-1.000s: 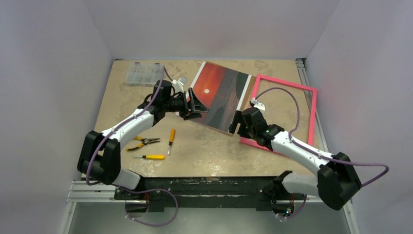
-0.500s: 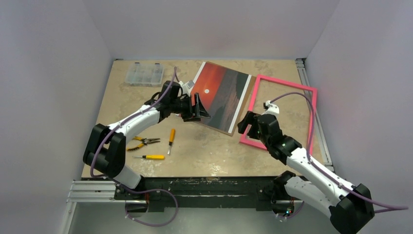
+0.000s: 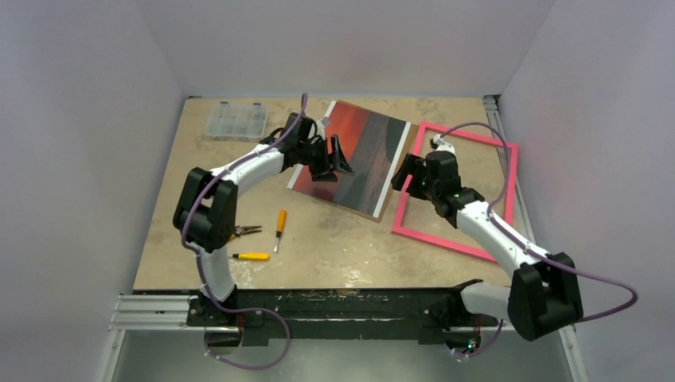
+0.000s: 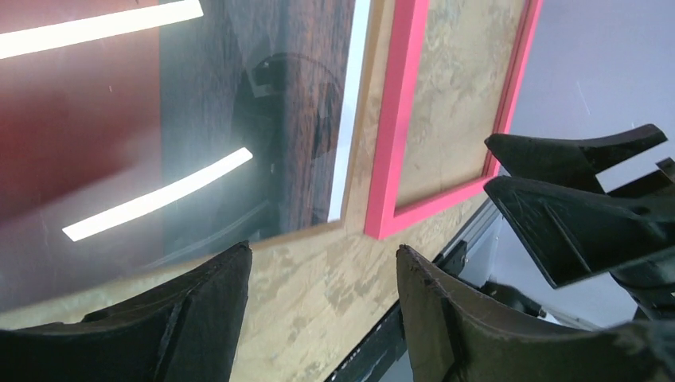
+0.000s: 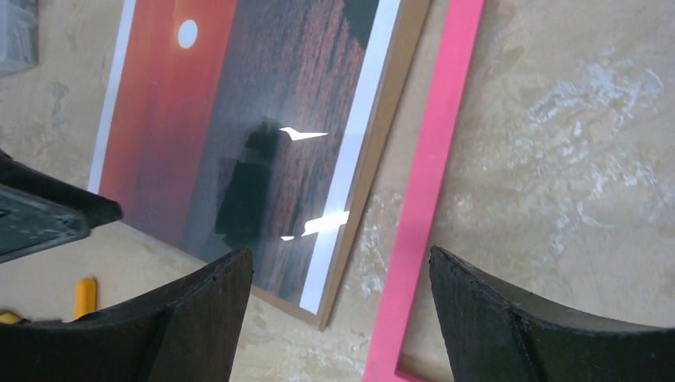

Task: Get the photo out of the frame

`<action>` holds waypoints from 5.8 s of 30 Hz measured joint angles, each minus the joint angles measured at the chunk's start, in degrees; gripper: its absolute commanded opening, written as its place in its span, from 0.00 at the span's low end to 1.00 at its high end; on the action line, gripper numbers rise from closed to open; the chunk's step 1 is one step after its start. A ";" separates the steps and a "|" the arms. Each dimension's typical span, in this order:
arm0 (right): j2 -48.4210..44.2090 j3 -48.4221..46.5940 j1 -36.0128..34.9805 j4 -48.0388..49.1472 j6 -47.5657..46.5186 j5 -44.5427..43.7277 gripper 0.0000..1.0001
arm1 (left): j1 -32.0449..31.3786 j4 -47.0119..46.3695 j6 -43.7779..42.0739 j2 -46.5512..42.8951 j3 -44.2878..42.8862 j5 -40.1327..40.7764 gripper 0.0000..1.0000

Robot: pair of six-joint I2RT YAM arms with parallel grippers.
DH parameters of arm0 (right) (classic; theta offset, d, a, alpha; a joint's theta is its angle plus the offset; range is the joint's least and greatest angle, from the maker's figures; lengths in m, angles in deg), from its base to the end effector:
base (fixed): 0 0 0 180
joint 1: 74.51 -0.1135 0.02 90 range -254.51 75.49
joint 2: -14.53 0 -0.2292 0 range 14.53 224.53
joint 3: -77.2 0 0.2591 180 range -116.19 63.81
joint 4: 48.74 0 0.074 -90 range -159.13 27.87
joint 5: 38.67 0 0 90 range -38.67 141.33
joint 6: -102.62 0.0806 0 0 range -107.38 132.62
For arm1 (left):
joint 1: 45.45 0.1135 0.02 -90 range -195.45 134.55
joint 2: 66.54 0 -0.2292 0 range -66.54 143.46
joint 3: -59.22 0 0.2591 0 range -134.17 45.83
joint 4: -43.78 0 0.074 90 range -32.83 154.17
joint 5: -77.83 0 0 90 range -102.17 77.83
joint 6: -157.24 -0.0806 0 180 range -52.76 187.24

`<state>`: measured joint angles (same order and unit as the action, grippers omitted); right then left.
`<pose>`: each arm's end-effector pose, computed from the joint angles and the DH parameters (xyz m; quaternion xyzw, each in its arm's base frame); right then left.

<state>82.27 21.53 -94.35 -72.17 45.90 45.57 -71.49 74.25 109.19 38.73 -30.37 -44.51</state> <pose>0.2963 0.0983 0.1819 0.1267 0.8791 0.1645 0.4290 0.3659 -0.2267 0.1621 -0.0203 0.8968 -0.4147 0.1529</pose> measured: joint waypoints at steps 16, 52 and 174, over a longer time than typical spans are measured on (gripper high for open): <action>17.94 0.22 7.02 16.41 4.17 29.51 0.76 | 0.09 11.85 -4.09 13.00 -14.08 0.13 0.60; 33.46 -22.73 -12.04 -0.96 -10.64 18.40 0.86 | 18.97 11.82 -2.84 5.70 -1.11 -1.51 0.72; 56.48 -42.47 -39.89 -0.31 -52.46 -44.02 0.47 | 21.09 5.11 1.95 1.84 6.23 -8.68 0.00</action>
<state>138.75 -20.94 -134.24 -72.48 -6.56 1.55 -50.40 79.36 111.14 40.57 -24.14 -53.19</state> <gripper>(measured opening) 0.495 0.004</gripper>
